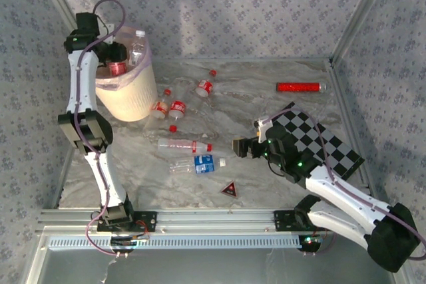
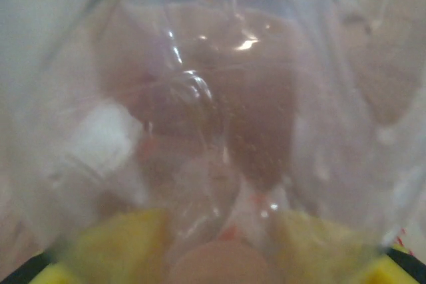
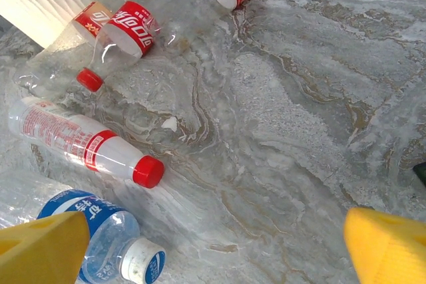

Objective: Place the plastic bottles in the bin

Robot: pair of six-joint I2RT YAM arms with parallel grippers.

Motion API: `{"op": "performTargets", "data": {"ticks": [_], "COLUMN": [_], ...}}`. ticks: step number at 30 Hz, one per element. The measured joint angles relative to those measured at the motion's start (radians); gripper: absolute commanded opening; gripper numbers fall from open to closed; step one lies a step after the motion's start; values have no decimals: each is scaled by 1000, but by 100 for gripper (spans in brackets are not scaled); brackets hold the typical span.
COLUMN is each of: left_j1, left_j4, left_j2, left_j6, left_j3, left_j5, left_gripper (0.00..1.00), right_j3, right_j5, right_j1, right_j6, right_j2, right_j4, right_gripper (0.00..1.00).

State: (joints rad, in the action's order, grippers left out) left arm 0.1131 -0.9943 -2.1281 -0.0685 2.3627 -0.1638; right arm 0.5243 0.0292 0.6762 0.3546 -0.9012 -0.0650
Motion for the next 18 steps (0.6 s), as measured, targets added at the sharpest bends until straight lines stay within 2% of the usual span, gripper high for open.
{"op": "performTargets", "data": {"ticks": [5,9,13,18], "left_j1": [-5,-5,-5,-14], "left_j4": [19,21,6,-52], "left_j2": [-5,-5,-5,-8], "left_j6": [6,10,19,11], "left_j3": [-10,-9,21,123], "left_j5": [-1,-1,2,14], "left_gripper": [24,51,66,79], "right_j3": [7,29,55,67], "right_j5": [-15,-56,-139,-252], "right_j1": [0,-1,1,35], "right_j6": [-10,-57,-152,-325], "right_j2": [-20,-55,-87,-91], "right_j4": [-21,-54,-74,-93], "right_gripper": [100,100,100,100]}}
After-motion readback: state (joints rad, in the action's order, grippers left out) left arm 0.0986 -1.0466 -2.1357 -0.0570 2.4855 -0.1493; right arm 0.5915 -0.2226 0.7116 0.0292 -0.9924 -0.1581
